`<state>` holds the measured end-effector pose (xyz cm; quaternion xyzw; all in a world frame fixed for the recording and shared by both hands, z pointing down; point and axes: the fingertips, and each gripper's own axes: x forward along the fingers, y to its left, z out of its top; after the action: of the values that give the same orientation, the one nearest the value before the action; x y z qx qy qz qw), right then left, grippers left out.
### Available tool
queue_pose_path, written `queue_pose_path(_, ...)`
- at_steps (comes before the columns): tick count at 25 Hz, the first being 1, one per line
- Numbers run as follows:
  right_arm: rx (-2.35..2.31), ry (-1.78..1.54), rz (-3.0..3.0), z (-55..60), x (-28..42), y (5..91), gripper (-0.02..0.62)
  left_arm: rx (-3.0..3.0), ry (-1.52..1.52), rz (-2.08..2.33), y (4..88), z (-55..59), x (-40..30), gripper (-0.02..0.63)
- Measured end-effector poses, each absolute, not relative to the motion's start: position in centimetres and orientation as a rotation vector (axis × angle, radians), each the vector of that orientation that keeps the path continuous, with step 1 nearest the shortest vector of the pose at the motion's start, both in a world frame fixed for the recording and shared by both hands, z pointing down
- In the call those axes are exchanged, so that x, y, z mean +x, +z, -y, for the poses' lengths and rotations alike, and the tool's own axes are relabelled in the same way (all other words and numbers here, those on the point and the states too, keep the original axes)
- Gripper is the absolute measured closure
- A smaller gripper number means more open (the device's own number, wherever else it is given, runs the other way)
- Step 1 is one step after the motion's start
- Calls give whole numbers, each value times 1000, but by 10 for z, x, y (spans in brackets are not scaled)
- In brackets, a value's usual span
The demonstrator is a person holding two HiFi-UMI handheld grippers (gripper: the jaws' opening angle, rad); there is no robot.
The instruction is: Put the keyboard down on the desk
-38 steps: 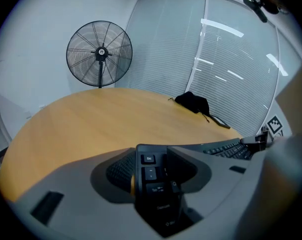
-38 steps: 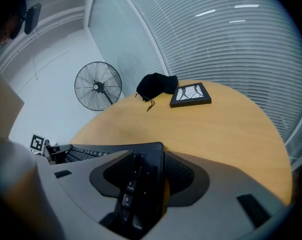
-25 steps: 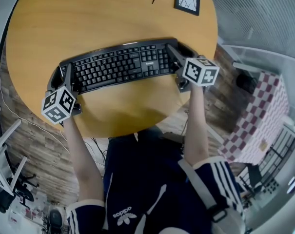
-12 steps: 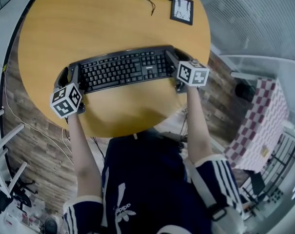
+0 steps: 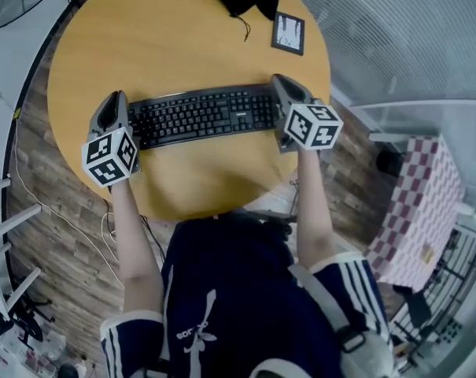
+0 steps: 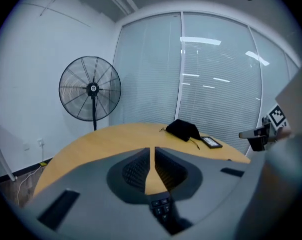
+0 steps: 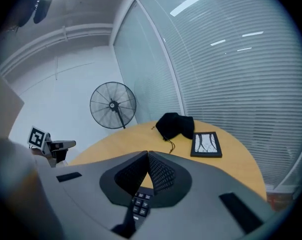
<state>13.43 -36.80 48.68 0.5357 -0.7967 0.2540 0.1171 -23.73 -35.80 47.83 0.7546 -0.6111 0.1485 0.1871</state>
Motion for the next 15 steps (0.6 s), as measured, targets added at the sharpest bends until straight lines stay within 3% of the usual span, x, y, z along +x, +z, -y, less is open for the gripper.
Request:
queue_pose_path(3,1580,649,2419,364,119,444,591,2200,348,1756,439,354,-228,603)
queue_pose_path(15,1631,271,2651,292,83,285,591,2377,46,1878,271,299,-207,604)
